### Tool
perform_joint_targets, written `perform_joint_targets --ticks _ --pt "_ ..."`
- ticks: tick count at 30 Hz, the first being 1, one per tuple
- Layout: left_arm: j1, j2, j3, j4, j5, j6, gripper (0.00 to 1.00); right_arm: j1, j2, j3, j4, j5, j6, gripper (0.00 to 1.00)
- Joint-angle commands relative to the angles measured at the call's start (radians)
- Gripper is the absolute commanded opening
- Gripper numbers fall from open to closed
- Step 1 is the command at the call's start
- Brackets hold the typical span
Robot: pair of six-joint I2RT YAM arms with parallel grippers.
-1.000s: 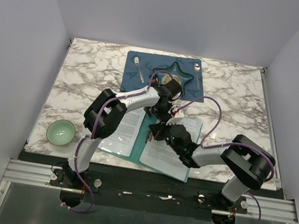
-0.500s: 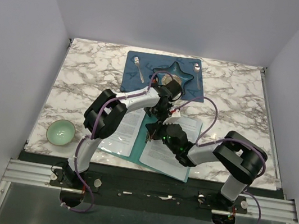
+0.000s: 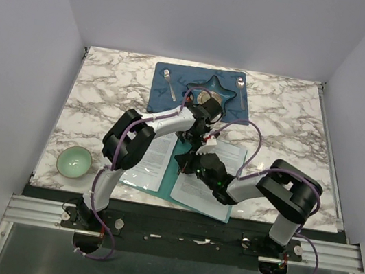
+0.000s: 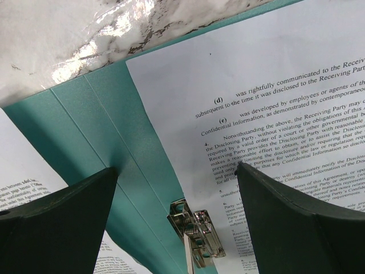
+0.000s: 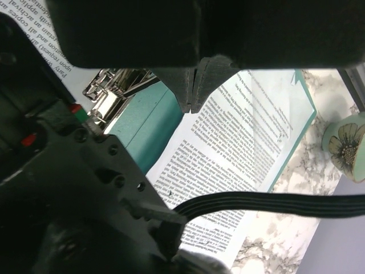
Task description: Put the files into the folder
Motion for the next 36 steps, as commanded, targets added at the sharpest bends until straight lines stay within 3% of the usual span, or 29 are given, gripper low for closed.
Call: perform_joint_targets --ticks 1,36 --pt "0.004 0.030 -0.038 -0.026 -0.017 0.015 0.99 0.023 0.012 0.022 0.008 -0.025 -0.025 0.01" --pt "0.004 -0.005 -0.066 -0.020 -0.018 0.027 0.99 0.048 0.031 -0.043 -0.144 -0.066 0.059 0.01"
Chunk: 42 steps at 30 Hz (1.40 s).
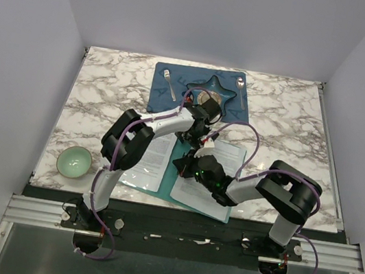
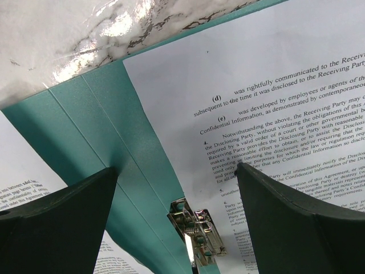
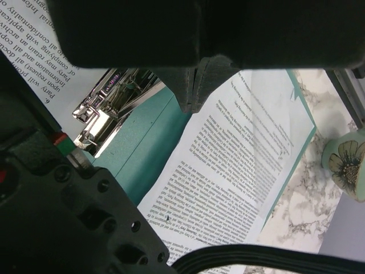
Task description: Put the files into the folder
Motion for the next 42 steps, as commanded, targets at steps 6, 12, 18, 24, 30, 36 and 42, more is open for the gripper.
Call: perform_joint_targets --ticks 6,12,18,24,30,36,42 --pt "0.003 0.001 -0.048 -0.030 -0.015 0.014 0.99 0.022 0.054 -0.049 -0.102 -0.024 0.056 0.01" --pt "0.003 0.001 -0.051 -0.027 -0.015 0.014 0.99 0.023 0.056 -0.038 -0.179 -0.023 0.067 0.01" --pt "0.003 -0.004 -0.059 -0.021 -0.014 0.015 0.99 0.029 0.055 -0.028 -0.273 0.011 0.094 0.01" --pt "0.003 -0.008 -0.063 -0.019 -0.012 0.015 0.99 0.034 0.053 0.002 -0.391 0.052 0.130 0.01" --pt "0.003 -0.012 -0.065 -0.019 -0.012 0.018 0.99 0.035 0.041 0.002 -0.475 0.106 0.185 0.01" --pt "0.003 -0.013 -0.068 -0.019 -0.012 0.017 0.99 0.035 0.048 -0.003 -0.481 0.124 0.209 0.01" --pt "0.005 -0.018 -0.076 -0.019 -0.015 0.018 0.99 0.035 0.073 -0.015 -0.432 0.111 0.220 0.01"
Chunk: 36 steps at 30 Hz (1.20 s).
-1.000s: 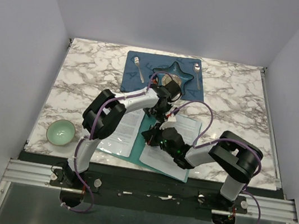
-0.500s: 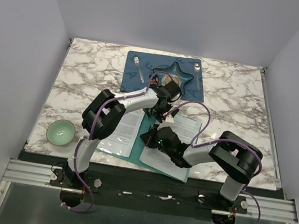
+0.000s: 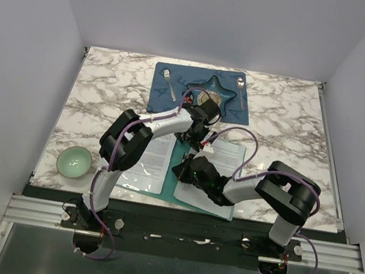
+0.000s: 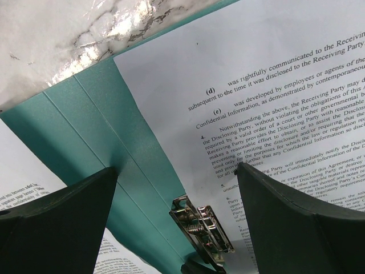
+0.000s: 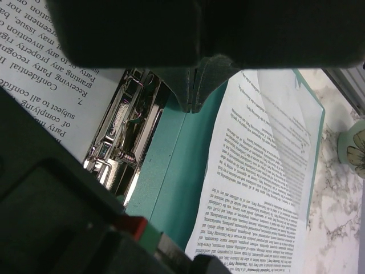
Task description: Put the files into the folder
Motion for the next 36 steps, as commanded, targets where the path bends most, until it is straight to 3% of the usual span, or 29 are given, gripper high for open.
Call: perform_joint_targets --ticks 1,19,31,36 --pt "0.003 0.003 -0.044 -0.041 -0.015 0.011 0.99 0.005 0.077 -0.056 -0.192 0.047 -0.014 0.01" --pt "0.003 -0.025 -0.082 -0.035 -0.009 0.025 0.99 -0.058 0.166 -0.158 0.056 -0.020 0.102 0.01" --pt "0.005 -0.033 -0.090 -0.038 0.000 0.031 0.99 -0.084 0.141 -0.198 0.024 0.007 0.166 0.01" --pt "0.006 -0.036 -0.099 -0.032 0.000 0.036 0.99 -0.084 0.083 -0.190 0.059 -0.032 0.108 0.01"
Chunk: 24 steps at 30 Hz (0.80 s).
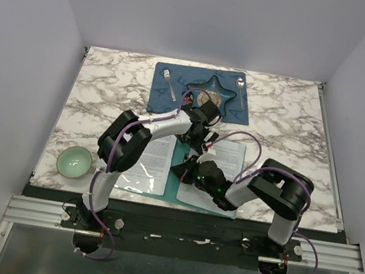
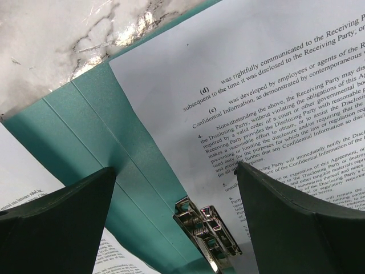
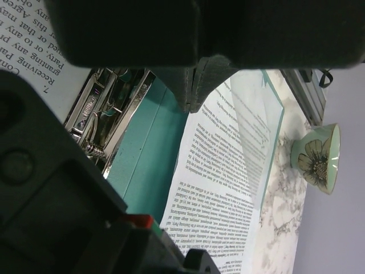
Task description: Put the files into the folder
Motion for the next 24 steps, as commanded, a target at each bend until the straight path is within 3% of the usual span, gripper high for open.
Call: perform_joint_targets --ticks 1,11,16,24 --pt "0.014 -0.009 -0.052 -0.085 0.009 0.026 0.99 -0.051 -0.005 -0.079 -0.238 0.053 0.037 0.01" --pt "0.028 -0.005 -0.041 -0.087 0.023 0.047 0.99 -0.051 -0.324 0.053 -0.365 -0.037 -0.209 0.03" --pt "0.032 0.000 -0.034 -0.087 0.026 0.052 0.99 -0.051 -0.350 0.081 -0.388 -0.063 -0.261 0.08" --pt "0.031 0.004 -0.034 -0.085 0.073 0.065 0.99 -0.099 -0.332 0.071 -0.393 -0.048 -0.327 0.08"
